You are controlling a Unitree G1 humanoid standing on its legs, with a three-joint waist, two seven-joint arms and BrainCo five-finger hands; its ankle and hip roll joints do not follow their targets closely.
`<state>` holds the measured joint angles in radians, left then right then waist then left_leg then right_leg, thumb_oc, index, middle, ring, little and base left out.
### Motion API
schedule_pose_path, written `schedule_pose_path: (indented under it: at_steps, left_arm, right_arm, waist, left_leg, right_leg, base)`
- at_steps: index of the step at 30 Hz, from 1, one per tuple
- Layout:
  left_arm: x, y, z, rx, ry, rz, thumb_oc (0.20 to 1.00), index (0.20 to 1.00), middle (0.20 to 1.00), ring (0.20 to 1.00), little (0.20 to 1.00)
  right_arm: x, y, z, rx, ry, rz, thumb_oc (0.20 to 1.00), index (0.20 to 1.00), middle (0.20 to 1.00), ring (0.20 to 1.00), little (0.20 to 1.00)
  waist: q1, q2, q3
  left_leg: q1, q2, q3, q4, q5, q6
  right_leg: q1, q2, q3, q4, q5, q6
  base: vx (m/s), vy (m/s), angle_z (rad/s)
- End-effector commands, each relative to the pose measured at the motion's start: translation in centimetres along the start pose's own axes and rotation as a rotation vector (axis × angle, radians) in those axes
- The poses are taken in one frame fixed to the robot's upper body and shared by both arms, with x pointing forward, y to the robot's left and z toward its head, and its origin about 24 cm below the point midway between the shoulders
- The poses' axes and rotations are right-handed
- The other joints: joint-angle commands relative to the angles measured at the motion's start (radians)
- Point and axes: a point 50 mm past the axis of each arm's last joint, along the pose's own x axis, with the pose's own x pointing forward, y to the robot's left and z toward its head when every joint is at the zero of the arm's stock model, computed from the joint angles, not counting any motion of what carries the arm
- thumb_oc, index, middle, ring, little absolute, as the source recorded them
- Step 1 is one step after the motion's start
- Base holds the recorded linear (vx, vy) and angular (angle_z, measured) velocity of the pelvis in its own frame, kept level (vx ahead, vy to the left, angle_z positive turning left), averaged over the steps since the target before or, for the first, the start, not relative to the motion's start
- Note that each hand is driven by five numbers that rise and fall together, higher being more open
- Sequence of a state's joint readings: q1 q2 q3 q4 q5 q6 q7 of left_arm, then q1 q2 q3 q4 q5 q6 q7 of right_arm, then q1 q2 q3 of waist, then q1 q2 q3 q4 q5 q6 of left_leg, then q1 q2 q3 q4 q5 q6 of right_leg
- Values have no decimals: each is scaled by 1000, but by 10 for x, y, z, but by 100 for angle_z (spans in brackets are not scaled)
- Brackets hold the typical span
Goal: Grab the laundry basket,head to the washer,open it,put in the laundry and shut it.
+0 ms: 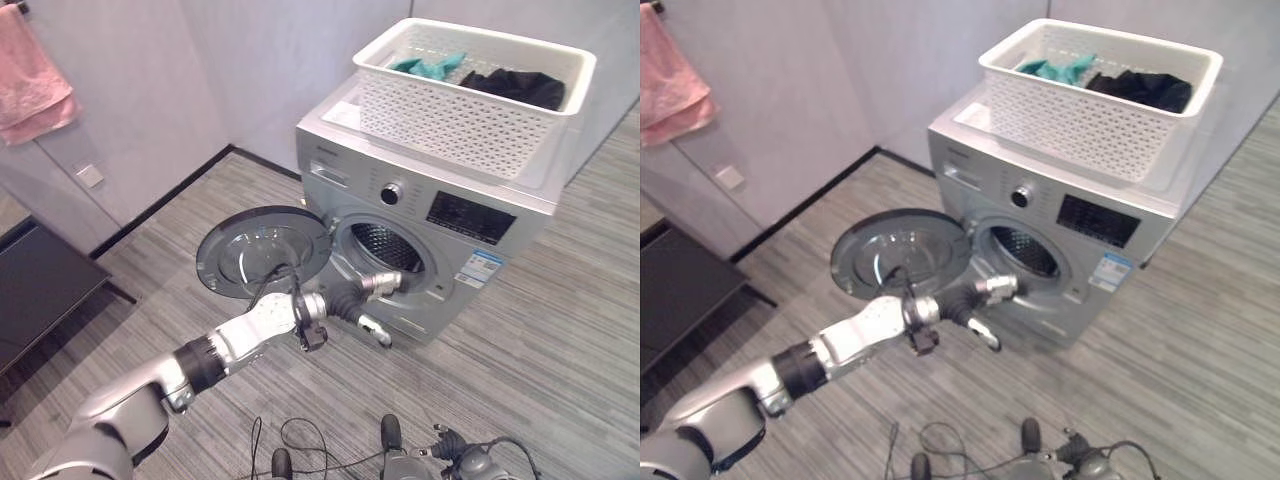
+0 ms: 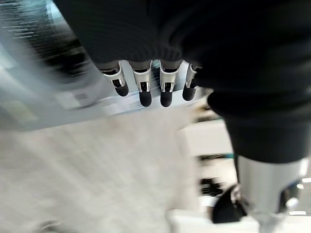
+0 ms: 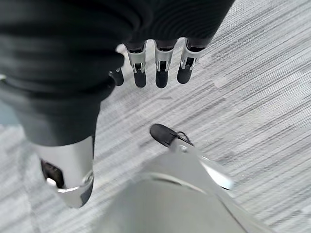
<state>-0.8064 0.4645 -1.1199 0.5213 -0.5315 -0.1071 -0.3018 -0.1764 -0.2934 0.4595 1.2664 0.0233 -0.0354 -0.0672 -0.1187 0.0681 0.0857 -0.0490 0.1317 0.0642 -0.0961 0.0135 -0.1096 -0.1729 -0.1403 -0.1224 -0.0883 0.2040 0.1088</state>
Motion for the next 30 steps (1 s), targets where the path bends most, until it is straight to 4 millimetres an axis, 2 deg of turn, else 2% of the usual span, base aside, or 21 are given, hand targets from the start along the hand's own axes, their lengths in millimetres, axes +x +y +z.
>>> schedule_pose_path:
  at_steps: [1, 2, 3, 5, 6, 7, 8, 9, 10, 13, 14, 15, 16, 17, 23, 24, 25, 30]
  left_arm:
    - [-12, 68, -17, 343, 298, 236, 1000, 1000, 1000, 1000, 1000]
    - [-17, 79, -32, 376, 421, 313, 1000, 1000, 1000, 1000, 1000]
    - [-23, 89, -37, 393, 496, 372, 1000, 1000, 1000, 1000, 1000]
    - [-44, 110, -45, 368, 603, 508, 1000, 1000, 1000, 1000, 1000]
    - [-44, 110, -45, 368, 603, 508, 1000, 1000, 1000, 1000, 1000]
    - [-60, 124, -46, 337, 639, 596, 1000, 1000, 1000, 1000, 1000]
    - [-75, 137, -44, 313, 662, 667, 1000, 1000, 1000, 1000, 1000]
    - [-106, 163, -34, 295, 682, 822, 1000, 1000, 1000, 1000, 1000]
    - [-106, 163, -34, 295, 682, 822, 1000, 1000, 1000, 1000, 1000]
    - [-160, 202, -5, 303, 662, 1131, 1000, 1000, 1000, 1000, 1000]
    - [-168, 205, -4, 297, 663, 1158, 1000, 1000, 1000, 1000, 1000]
    - [-168, 205, -4, 297, 663, 1158, 1000, 1000, 1000, 1000, 1000]
    - [-188, 211, -3, 280, 674, 1229, 1000, 1000, 1000, 1000, 1000]
    - [-194, 214, 1, 278, 664, 1262, 1000, 1000, 1000, 1000, 1000]
    - [-197, 216, 3, 277, 656, 1283, 1000, 1000, 1000, 1000, 1000]
    - [-201, 217, 3, 275, 654, 1299, 1000, 1000, 1000, 1000, 1000]
    - [-220, 217, -5, 219, 672, 1341, 1000, 1000, 1000, 1000, 1000]
    - [-231, 218, -5, 142, 623, 1408, 1000, 1000, 1000, 1000, 1000]
  right_arm:
    - [4, -7, 32, -53, -88, -8, 1000, 1000, 1000, 1000, 1000]
    - [4, -9, 41, -65, -109, -10, 1000, 1000, 1000, 1000, 1000]
    - [5, -9, 48, -66, -130, -15, 1000, 1000, 1000, 1000, 1000]
    - [4, -13, 66, -56, -188, -29, 1000, 1000, 1000, 1000, 1000]
    - [4, -13, 66, -56, -189, -29, 1000, 1000, 1000, 1000, 1000]
    - [4, -14, 73, -43, -214, -38, 1000, 1000, 1000, 1000, 1000]
    - [4, -16, 78, -31, -233, -44, 1000, 1000, 1000, 1000, 1000]
    - [3, -18, 85, -5, -266, -58, 1000, 1000, 1000, 1000, 1000]
    - [3, -18, 85, -5, -266, -58, 1000, 1000, 1000, 1000, 1000]
    - [-1, -21, 97, 55, -340, -96, 1000, 1000, 1000, 1000, 1000]
    - [-2, -22, 98, 64, -354, -105, 1000, 1000, 1000, 1000, 1000]
    - [-2, -22, 98, 64, -354, -105, 1000, 1000, 1000, 1000, 1000]
    - [-3, -24, 96, 90, -359, -121, 1000, 1000, 1000, 1000, 1000]
    - [-3, -26, 93, 102, -355, -128, 1000, 1000, 1000, 1000, 1000]
    - [-3, -25, 90, 111, -348, -129, 1000, 1000, 1000, 1000, 1000]
    - [-3, -25, 87, 116, -346, -130, 1000, 1000, 1000, 1000, 1000]
    - [-6, -29, 84, 144, -371, -136, 1000, 1000, 1000, 1000, 1000]
    - [-10, -31, 91, 148, -415, -143, 1000, 1000, 1000, 1000, 1000]
  waist:
    - [-2, -52, 105]
    - [-9, -56, 119]
    - [-16, -62, 132]
    - [-28, -74, 157]
    - [-29, -74, 158]
    - [-35, -81, 169]
    - [-40, -87, 177]
    - [-47, -100, 192]
    - [-47, -100, 192]
    - [-64, -126, 217]
    - [-69, -129, 218]
    - [-69, -129, 217]
    - [-75, -135, 218]
    - [-77, -137, 221]
    - [-79, -137, 217]
    - [-80, -138, 217]
    - [-83, -148, 218]
    - [-83, -156, 226]
  left_leg:
    - [5, -11, 14, 9, -27, 15]
    - [-7, -10, 15, 9, -20, 14]
    - [-15, -9, 16, 9, -14, 12]
    - [-31, -2, 18, 9, 0, 9]
    - [-32, -2, 17, 9, 0, 9]
    - [-42, 1, 20, 9, 9, 7]
    - [-53, 6, 23, 9, 15, 6]
    - [-77, 12, 28, 9, 26, 3]
    - [-77, 12, 28, 9, 26, 3]
    - [-136, 21, 30, 9, 46, -4]
    - [-148, 23, 32, 9, 48, -6]
    - [-149, 23, 32, 9, 48, -6]
    - [-172, 27, 34, 9, 54, -10]
    - [-182, 28, 35, 9, 56, -12]
    - [-193, 31, 34, 9, 57, -14]
    - [-198, 32, 33, 9, 59, -16]
    - [-202, 44, 36, 9, 58, -24]
    - [-210, 48, 39, 9, 58, -27]
  right_leg:
    - [49, -34, 20, 1, -124, 72]
    - [33, -33, 24, 1, -118, 71]
    - [21, -29, 30, 1, -114, 69]
    - [-1, -21, 39, 3, -106, 67]
    - [-1, -21, 39, 3, -106, 67]
    - [-17, -16, 46, 5, -99, 65]
    - [-32, -13, 51, 7, -94, 64]
    - [-60, -9, 57, 8, -84, 62]
    - [-60, -9, 57, 8, -84, 62]
    - [-112, -6, 58, 4, -62, 63]
    - [-122, -6, 59, 2, -59, 63]
    - [-123, -6, 59, 2, -59, 63]
    - [-145, -6, 58, 1, -52, 66]
    - [-157, -6, 59, 1, -49, 67]
    - [-167, -8, 59, 1, -48, 67]
    - [-171, -6, 60, 1, -48, 67]
    - [-182, 1, 60, 1, -48, 65]
    - [-190, 7, 61, 1, -44, 64]
  base:
    - [-118, -12, -8]
    - [-123, -17, -13]
    - [-144, -26, -9]
    - [-100, -18, -4]
    - [-70, -2, -16]
    - [-71, -11, -21]
    - [-114, -34, -22]
    - [-74, -33, -14]
    - [-70, -38, -10]
    - [-73, -75, -4]
    - [-34, -40, -10]
    - [-22, -42, -8]
    - [-23, -41, -6]
    - [-21, -51, -8]
    - [0, -6, -6]
    - [48, -55, 0]
    - [44, -61, 1]
    - [6, -30, 5]
